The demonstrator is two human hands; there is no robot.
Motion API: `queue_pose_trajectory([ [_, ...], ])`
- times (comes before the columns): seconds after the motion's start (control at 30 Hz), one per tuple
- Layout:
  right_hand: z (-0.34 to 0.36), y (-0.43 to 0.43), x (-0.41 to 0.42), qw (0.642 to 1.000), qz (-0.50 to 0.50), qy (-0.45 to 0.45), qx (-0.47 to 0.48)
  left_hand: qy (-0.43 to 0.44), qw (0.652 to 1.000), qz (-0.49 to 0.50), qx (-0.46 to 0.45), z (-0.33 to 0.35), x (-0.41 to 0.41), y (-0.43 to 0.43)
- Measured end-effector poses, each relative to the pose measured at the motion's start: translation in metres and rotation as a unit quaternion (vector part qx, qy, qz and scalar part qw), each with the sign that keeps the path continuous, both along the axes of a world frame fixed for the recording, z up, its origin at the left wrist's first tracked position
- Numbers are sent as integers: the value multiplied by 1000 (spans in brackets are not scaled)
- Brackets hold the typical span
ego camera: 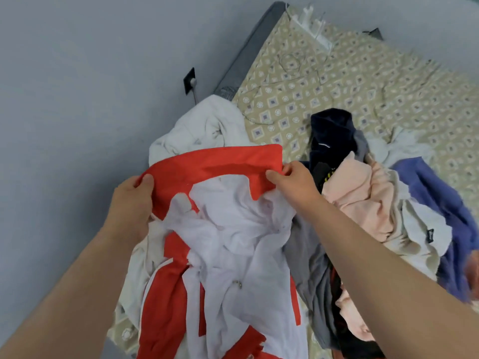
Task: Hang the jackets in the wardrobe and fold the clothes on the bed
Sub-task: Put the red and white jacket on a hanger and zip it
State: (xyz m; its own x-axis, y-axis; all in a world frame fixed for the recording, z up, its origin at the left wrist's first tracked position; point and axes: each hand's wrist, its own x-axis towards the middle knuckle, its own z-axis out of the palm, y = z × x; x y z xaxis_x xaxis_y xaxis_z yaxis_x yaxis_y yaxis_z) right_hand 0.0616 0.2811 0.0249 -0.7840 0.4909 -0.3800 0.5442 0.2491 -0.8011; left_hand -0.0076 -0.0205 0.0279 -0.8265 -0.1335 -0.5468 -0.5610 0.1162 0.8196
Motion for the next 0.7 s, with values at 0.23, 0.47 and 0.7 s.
queue_pose_trajectory([
  [0.23,149,-51,32,988,9,96,-123,-26,974,-62,217,135,21,59],
  [0.47,287,-89,75,948,1,233,-216,38,929,-147,337,293,54,79],
  [0.7,421,-98,128,906,15,362,-220,127,822,-237,502,431,108,91],
])
